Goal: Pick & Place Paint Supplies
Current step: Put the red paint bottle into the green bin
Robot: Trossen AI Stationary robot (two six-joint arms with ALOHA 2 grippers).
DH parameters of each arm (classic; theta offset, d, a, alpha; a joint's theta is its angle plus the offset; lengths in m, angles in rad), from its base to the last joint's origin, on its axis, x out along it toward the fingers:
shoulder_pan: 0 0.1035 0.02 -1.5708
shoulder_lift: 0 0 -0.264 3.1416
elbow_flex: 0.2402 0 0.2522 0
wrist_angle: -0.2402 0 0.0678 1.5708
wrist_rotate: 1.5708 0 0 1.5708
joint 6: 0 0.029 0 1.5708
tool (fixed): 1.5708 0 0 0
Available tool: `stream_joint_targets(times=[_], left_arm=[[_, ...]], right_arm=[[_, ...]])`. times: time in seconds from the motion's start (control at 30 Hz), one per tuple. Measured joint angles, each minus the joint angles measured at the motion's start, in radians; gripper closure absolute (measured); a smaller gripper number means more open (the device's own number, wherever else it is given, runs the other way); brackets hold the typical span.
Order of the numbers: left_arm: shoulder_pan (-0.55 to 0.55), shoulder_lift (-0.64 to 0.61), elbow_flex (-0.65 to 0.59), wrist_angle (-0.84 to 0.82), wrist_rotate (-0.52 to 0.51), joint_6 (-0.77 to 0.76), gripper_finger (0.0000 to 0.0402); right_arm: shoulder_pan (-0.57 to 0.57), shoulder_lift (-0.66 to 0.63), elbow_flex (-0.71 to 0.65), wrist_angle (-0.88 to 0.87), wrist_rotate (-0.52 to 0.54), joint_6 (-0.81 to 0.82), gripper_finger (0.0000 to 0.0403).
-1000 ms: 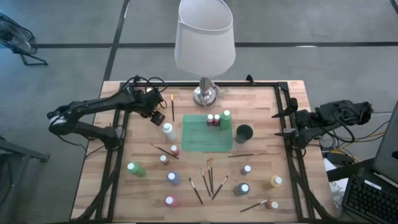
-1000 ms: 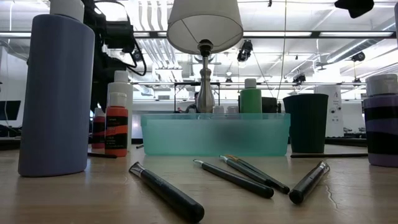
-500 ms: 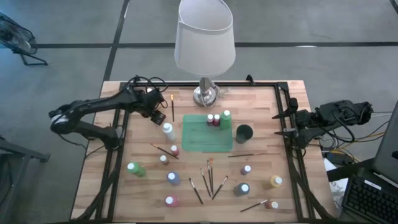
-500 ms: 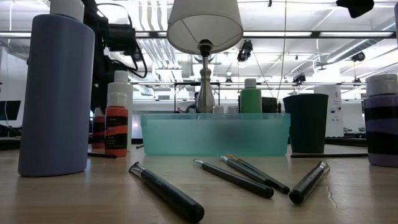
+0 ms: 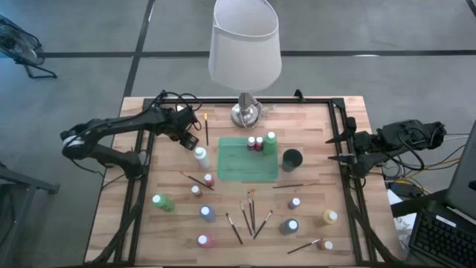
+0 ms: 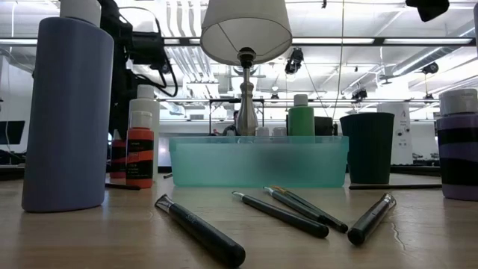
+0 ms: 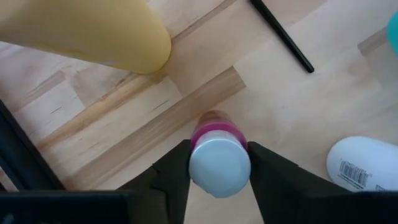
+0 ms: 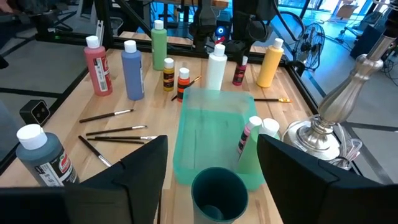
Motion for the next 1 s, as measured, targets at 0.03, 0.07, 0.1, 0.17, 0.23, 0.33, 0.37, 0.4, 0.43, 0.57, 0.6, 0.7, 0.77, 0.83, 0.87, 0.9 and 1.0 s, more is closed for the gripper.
stream_joint_targets(times=[0.03,0.07,0.1,0.17,0.23,0.33,0.37,0.4,0.43,0.57,0.6,0.7,0.77,0.83,0.87,0.9,1.0], left_arm=[[0.0,-0.002,0.0,-0.001,0.004,0.0,0.0261],[0.0,-0.005,0.0,-0.007,0.006,0.001,0.0268],[0.0,-0.009,0.0,-0.012,0.009,0.001,0.0274],[0.0,-0.017,0.0,-0.026,0.023,0.002,0.0278],[0.0,-0.029,0.0,-0.04,0.026,0.006,0.0278],[0.0,-0.05,0.0,-0.066,0.027,0.006,0.0278],[0.0,-0.06,0.0,-0.074,0.027,0.006,0.0276],[0.0,-0.072,0.0,-0.08,0.027,0.006,0.0275],[0.0,-0.085,0.001,-0.087,0.027,0.006,0.0275],[0.0,-0.129,0.049,-0.125,0.027,0.01,0.0278],[0.0,-0.139,0.072,-0.13,0.027,0.017,0.0278],[0.0,-0.164,0.149,-0.134,0.027,0.039,0.0277],[0.0,-0.175,0.212,-0.13,0.027,0.058,0.0277],[0.0,-0.177,0.279,-0.13,0.027,0.071,0.0277],[0.0,-0.177,0.312,-0.13,0.027,0.08,0.0277],[0.0,-0.176,0.346,-0.127,0.031,0.09,0.0277],[-0.001,-0.168,0.436,-0.091,0.084,0.14,0.0276]], right_arm=[[0.0,0.0,0.0,0.0,0.0,0.001,0.0167],[0.0,0.0,0.0,0.0,0.0,0.001,0.0169],[0.0,0.0,0.0,0.0,0.0,0.0,0.0172],[0.0,0.0,0.0,0.0,0.0,0.0,0.0176],[0.0,0.0,0.0,0.0,0.0,0.002,0.0179],[0.0,0.0,0.0,0.0,0.0,0.001,0.0184],[0.0,0.0,0.0,0.0,0.0,0.002,0.0184],[0.0,0.0,0.0,0.0,0.0,0.002,0.0183],[0.0,0.0,0.0,0.0,0.0,0.0,0.0182],[0.0,0.0,0.0,0.0,0.0,0.0,0.0171],[0.0,0.0,0.0,0.0,0.0,0.0,0.0167],[0.0,0.0,0.0,0.0,0.0,0.001,0.0156],[0.0,0.0,0.0,0.0,0.0,0.0,0.0149],[0.0,0.0,0.0,0.0,0.0,0.002,0.0141],[0.0,0.0,0.0,0.0,0.0,0.001,0.0137],[0.0,0.0,0.0,0.0,0.0,0.0,0.0134],[0.0,0.0,0.0,0.0,0.0,0.001,0.0123]])
